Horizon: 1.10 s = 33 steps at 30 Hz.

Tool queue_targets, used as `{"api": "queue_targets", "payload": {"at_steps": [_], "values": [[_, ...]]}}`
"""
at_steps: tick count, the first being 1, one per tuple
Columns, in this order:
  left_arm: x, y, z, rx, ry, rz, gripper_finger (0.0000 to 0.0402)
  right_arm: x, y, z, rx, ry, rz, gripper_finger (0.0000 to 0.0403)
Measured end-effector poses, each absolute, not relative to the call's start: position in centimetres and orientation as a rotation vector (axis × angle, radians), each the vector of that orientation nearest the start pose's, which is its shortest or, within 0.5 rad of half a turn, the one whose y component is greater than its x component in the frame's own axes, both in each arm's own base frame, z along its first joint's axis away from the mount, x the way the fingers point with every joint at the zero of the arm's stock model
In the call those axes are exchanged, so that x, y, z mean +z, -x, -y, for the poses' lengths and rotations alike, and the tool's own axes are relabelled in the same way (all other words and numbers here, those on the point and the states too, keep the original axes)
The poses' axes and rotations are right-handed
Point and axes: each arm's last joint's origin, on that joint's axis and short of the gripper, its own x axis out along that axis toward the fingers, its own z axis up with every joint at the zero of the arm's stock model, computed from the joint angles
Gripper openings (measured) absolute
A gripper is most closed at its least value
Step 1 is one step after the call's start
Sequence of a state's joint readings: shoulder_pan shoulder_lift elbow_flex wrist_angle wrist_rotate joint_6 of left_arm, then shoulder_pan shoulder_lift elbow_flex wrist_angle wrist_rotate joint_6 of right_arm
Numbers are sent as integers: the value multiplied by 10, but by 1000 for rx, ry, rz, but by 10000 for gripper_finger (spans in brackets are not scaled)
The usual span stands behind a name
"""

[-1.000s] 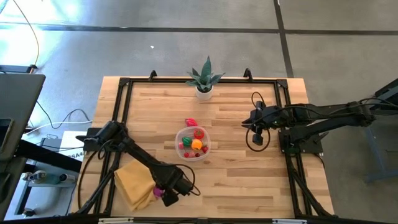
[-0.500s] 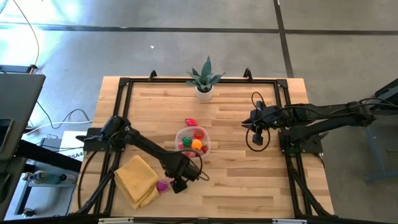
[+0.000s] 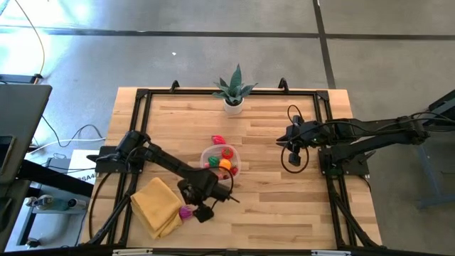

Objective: Pick and placing Produce into tupperware
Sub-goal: Put the violet onion into the transparent bin

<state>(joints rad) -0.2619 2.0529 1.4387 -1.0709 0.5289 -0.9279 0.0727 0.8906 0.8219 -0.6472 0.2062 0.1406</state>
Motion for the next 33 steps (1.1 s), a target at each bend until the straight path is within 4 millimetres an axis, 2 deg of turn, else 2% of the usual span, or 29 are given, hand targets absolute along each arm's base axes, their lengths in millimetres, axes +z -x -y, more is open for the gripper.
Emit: {"api": "queue_targets", "payload": {"at_steps": [10,15,19,24,29,33], "values": [[153,-348,106,301,859,-1883,271,289,-175,-7,-177,-35,-698,46],[174,-343,114,415,644,-1905,271,289,-175,-7,-177,-35,-698,46],[209,-344,134,479,470,-1820,271,289,-175,-7,-177,-35,-698,46],[244,-340,177,456,349,-1626,271,289,-175,-7,-177,-35,-698,46],[252,-317,216,499,280,-1549,271,289,-175,-7,-177,-35,-699,46],[254,-300,225,645,298,-1549,271,289,-175,-7,-177,-35,-699,46]]}}
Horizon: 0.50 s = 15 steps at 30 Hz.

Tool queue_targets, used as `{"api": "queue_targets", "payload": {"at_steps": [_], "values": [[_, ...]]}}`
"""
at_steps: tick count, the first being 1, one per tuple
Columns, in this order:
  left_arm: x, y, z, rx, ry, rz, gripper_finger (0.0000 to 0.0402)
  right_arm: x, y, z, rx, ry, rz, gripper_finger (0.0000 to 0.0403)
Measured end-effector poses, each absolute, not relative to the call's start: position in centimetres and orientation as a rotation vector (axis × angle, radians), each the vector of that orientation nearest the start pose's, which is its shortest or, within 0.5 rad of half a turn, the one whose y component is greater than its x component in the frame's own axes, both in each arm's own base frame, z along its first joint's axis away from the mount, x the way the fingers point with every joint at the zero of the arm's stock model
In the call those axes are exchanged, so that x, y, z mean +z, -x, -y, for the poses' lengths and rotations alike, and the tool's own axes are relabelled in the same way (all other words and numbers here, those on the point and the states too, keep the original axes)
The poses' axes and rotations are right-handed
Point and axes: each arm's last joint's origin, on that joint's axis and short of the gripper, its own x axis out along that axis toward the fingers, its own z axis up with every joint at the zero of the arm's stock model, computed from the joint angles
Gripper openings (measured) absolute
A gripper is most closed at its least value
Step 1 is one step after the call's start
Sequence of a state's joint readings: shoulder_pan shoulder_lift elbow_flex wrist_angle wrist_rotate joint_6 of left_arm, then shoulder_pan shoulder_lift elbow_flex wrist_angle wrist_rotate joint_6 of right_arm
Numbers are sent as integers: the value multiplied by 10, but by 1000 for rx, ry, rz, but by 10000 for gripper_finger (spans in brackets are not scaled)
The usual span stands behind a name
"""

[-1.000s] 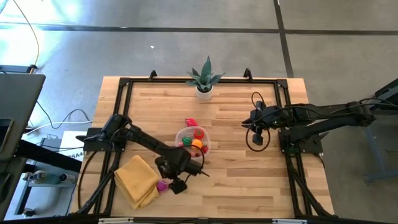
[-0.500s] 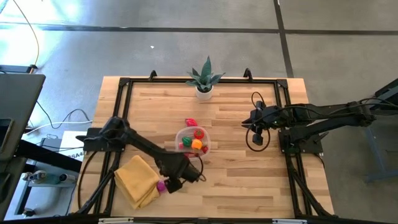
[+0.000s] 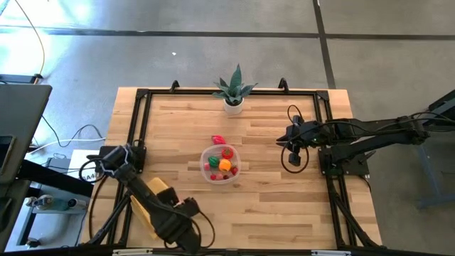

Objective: Pick and placing Produce into tupperware
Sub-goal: Put the violet onion into the transparent bin

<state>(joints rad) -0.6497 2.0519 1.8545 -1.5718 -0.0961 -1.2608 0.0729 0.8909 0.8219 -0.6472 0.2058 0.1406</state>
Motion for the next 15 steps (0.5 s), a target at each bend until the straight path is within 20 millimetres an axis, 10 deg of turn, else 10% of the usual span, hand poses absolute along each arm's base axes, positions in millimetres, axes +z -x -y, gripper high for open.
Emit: {"api": "queue_targets", "payload": {"at_steps": [15], "values": [[253,-302,228,676,322,-1468,271,289,-175,-7,-177,-35,-699,46]]}}
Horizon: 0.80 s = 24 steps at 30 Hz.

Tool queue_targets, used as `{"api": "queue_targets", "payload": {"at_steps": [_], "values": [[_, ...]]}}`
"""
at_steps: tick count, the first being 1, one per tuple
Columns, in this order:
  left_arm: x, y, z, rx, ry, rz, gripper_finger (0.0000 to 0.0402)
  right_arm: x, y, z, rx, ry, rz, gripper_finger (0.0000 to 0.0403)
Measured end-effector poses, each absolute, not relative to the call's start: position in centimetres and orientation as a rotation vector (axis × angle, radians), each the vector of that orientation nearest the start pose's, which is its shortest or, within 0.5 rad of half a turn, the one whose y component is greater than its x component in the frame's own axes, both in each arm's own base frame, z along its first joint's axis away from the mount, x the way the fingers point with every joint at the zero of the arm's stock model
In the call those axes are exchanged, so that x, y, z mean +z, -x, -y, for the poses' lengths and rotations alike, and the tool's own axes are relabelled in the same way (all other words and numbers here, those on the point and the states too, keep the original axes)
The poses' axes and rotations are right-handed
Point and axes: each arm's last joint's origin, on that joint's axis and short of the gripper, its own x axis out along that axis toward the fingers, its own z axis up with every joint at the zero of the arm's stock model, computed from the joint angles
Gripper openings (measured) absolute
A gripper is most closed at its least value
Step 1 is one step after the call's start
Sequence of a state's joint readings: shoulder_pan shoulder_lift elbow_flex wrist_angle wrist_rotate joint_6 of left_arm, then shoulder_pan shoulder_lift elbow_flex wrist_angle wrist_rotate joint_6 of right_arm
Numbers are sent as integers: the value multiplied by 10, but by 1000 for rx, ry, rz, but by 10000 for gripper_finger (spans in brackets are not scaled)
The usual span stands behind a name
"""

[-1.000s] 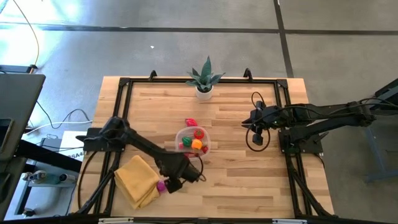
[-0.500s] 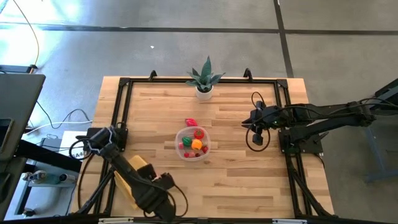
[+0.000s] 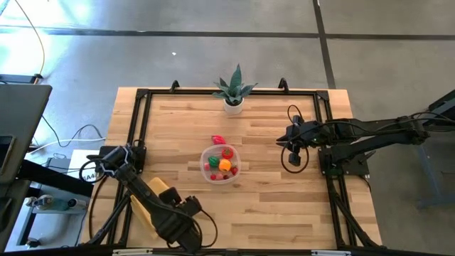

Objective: Pick and placing Produce into tupperware
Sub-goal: Put the violet onion into the transparent bin

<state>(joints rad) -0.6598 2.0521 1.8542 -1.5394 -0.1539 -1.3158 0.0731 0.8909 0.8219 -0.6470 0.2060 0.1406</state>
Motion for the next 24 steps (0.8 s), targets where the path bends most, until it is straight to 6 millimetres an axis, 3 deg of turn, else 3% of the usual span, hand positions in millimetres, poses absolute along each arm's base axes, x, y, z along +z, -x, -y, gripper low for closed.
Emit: {"api": "queue_targets", "payload": {"at_steps": [9,15,19,24], "values": [[253,-305,224,518,142,-1519,271,289,-175,-7,-177,-35,-699,46],[253,-305,225,526,158,-1512,271,289,-175,-7,-177,-35,-699,46],[240,-301,221,627,178,-1527,271,289,-175,-7,-177,-35,-699,46],[220,-302,218,620,216,-1562,271,289,-175,-7,-177,-35,-698,46]]}}
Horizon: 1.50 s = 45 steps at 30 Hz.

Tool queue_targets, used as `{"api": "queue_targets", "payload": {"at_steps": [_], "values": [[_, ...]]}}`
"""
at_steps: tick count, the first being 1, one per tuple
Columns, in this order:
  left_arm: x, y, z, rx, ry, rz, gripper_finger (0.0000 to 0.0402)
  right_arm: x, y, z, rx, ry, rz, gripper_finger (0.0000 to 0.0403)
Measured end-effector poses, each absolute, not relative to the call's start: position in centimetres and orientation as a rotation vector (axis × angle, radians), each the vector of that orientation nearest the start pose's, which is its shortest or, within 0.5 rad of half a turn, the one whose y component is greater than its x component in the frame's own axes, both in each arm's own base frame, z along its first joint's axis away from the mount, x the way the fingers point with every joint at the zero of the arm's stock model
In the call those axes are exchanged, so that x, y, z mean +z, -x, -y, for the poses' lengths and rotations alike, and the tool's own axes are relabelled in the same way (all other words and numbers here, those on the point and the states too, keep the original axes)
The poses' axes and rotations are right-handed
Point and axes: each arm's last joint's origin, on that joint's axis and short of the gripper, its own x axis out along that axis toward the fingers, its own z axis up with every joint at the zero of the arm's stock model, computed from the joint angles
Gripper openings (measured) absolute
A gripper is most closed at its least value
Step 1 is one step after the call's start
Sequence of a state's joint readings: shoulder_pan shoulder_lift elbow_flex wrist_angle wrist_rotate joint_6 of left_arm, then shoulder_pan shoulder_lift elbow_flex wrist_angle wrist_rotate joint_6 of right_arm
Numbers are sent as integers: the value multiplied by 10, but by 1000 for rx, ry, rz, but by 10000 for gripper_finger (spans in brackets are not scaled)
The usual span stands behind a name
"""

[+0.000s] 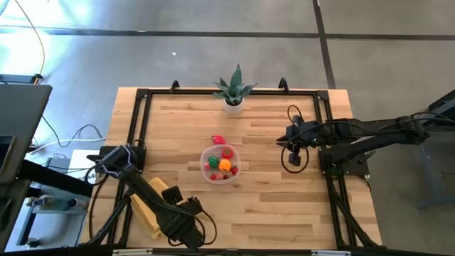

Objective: Pick and placing Produce into tupperware
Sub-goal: Put the violet onion into the transparent bin

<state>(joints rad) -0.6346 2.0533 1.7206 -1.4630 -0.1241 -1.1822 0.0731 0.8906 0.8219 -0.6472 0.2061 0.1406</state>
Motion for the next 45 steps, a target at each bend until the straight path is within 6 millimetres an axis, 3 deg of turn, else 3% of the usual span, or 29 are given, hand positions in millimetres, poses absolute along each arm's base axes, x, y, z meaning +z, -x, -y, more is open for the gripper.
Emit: {"api": "queue_targets", "payload": {"at_steps": [7,23,37,45], "values": [[202,-313,209,523,324,-1628,271,289,-175,-7,-177,-35,-699,46],[201,-327,200,461,373,-1597,271,289,-175,-7,-177,-35,-698,46],[200,-329,195,482,382,-1588,271,289,-175,-7,-177,-35,-698,46],[178,-317,188,559,409,-1682,271,289,-175,-7,-177,-35,-698,46]]}}
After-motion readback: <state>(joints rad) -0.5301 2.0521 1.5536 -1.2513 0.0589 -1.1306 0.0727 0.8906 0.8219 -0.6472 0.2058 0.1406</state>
